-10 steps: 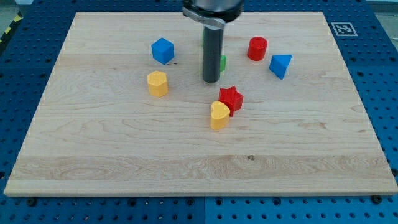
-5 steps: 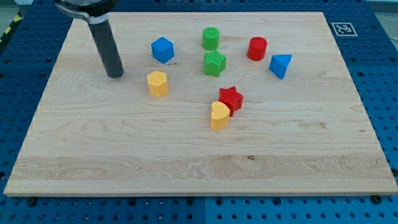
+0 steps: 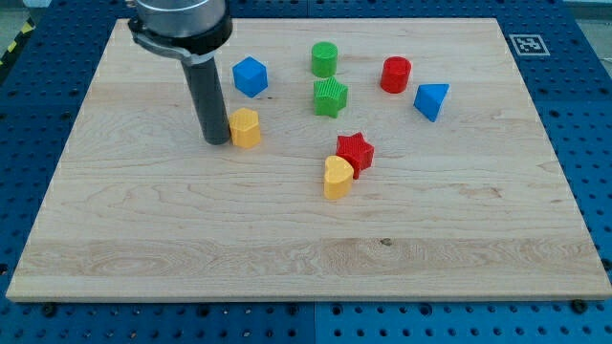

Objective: Place the yellow hexagon in between green star and red star

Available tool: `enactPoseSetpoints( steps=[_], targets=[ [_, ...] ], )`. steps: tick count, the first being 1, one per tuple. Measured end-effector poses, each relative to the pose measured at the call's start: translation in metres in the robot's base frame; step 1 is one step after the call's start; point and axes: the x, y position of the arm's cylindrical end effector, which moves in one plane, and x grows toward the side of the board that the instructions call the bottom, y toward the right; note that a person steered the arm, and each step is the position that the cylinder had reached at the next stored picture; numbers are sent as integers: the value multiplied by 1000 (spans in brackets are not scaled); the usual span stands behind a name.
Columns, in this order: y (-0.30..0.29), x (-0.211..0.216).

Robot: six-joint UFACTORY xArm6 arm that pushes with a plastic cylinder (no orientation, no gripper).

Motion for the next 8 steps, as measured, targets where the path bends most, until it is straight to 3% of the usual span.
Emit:
enactPoseSetpoints(
  steps=[2, 4, 7, 8],
  targets=[
    [18, -14],
    [20, 6],
    [70, 5],
    [48, 2]
  ],
)
